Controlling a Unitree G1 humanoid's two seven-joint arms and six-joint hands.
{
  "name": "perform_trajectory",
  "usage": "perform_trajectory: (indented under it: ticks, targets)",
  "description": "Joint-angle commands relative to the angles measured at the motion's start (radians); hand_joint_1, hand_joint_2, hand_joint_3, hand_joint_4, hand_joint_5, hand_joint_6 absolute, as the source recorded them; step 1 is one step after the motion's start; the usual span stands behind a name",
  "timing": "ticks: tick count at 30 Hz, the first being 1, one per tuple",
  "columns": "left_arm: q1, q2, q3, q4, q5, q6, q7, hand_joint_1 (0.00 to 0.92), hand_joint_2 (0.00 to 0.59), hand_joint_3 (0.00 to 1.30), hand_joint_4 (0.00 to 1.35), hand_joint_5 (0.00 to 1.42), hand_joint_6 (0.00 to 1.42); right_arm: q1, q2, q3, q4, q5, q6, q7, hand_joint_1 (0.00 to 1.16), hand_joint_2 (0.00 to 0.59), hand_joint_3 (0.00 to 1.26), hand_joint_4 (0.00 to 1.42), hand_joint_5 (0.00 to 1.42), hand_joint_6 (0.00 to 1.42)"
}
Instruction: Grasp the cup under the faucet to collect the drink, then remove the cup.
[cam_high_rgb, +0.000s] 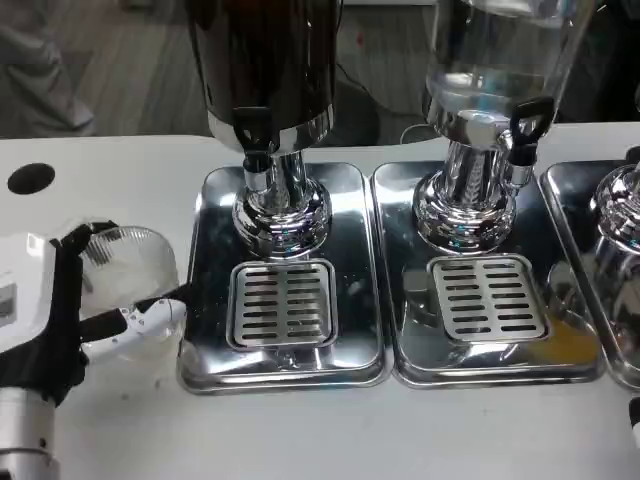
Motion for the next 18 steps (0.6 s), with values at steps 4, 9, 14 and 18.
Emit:
perform_trajectory:
  ticks: [4,9,14,18]
  targets:
    - [-0.094,-0.014,-0.018,0.044,0.013,0.007,-0.017,0.39,0.1,0.45,0.51,0.66,0.7,-0.001,-0.009,0.0,0.009,0.004,-0.018,0.011,0.23,0.459,0.11,0.0,0.0,0.0]
    - [-0.154,-0.036,-0.055,0.122,0.019,0.016,-0.014,0.391,0.1,0.45,0.51,0.66,0.7,0.006,-0.013,-0.006,0.013,0.01,-0.026,0.013,0.24,0.456,0.11,0.0,0.0,0.0]
    - [-0.209,-0.055,-0.1,0.188,0.025,0.026,-0.007,0.392,0.1,0.45,0.51,0.66,0.7,0.012,-0.015,-0.01,0.018,0.014,-0.033,0.015,0.25,0.453,0.11,0.0,0.0,0.0]
    - [-0.243,-0.07,-0.136,0.222,0.039,0.029,0.003,0.392,0.101,0.46,0.51,0.66,0.7,0.014,-0.019,-0.017,0.029,0.021,-0.039,0.015,0.25,0.452,0.11,0.0,0.0,0.0]
